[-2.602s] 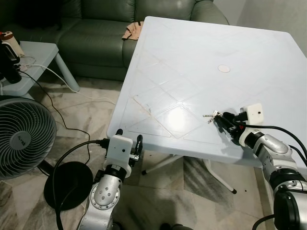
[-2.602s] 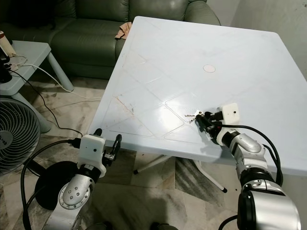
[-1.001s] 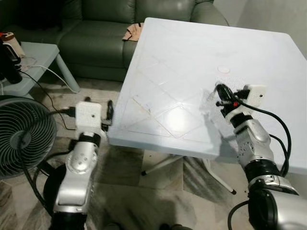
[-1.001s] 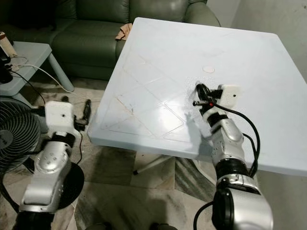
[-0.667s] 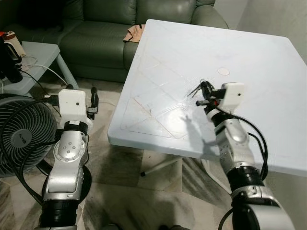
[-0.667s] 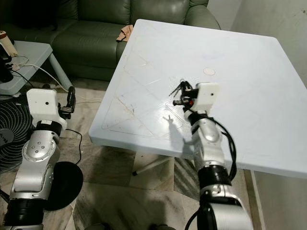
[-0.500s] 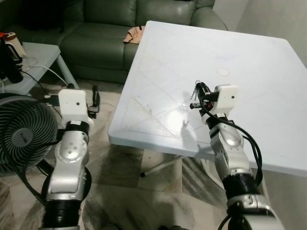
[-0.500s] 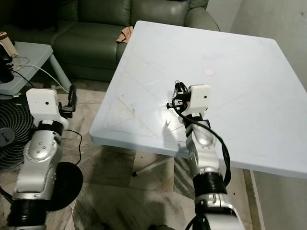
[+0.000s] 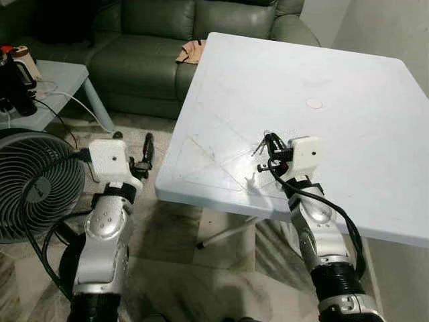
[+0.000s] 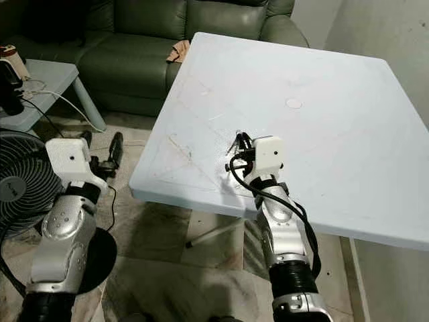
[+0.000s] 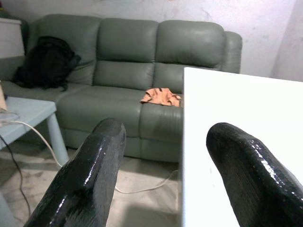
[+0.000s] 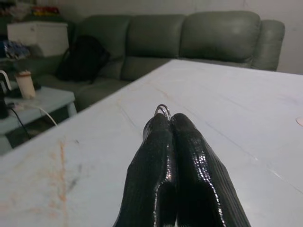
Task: Hang keys on a hook
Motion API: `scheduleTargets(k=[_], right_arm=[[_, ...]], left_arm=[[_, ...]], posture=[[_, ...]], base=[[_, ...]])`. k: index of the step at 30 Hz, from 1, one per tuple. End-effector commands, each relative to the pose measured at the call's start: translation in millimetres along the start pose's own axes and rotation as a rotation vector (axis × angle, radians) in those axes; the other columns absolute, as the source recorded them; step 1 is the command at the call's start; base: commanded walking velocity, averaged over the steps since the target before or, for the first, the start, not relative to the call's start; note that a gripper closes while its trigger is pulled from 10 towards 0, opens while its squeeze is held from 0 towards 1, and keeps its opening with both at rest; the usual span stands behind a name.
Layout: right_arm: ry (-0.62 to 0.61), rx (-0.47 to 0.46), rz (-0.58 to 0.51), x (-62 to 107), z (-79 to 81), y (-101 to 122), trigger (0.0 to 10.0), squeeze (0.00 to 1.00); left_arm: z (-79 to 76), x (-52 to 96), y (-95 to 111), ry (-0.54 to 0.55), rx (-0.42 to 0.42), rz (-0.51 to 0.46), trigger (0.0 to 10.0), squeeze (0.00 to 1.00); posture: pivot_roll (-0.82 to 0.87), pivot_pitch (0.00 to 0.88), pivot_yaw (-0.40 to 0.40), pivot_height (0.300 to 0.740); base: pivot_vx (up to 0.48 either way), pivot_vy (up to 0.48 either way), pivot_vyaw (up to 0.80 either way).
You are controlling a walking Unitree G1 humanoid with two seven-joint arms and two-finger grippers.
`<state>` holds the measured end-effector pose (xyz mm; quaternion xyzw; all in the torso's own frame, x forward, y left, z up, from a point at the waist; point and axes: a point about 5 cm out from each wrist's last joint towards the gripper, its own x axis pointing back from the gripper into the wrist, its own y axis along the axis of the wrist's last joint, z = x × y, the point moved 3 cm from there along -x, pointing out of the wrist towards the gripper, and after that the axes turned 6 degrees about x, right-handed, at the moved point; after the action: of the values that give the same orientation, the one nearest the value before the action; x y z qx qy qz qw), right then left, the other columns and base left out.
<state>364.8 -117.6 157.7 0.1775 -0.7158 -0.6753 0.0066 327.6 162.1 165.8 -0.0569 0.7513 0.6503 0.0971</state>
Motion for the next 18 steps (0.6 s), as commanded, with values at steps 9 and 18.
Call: scheduleTargets(k=[9,18], right_arm=[[-0.077,0.009,0.072,32.4,-8.7,-15,10.0,0.0],[-0.057,0.081,0.063,21.0,-7.7,-3,10.0,0.0]], left_arm=[[17.5,37.2,-11,0.125,-0.021,0.026,10.0,0.0],[35.0,22.3,7,0.169,-0.102,-0.017,10.0,0.0]], posture=[[-0.02,0.079,-0.05,0.74],[-0.01,0.068,-0.055,0.74]], base=[[0.0,0.0,0.0],[0.0,0.0,0.0]])
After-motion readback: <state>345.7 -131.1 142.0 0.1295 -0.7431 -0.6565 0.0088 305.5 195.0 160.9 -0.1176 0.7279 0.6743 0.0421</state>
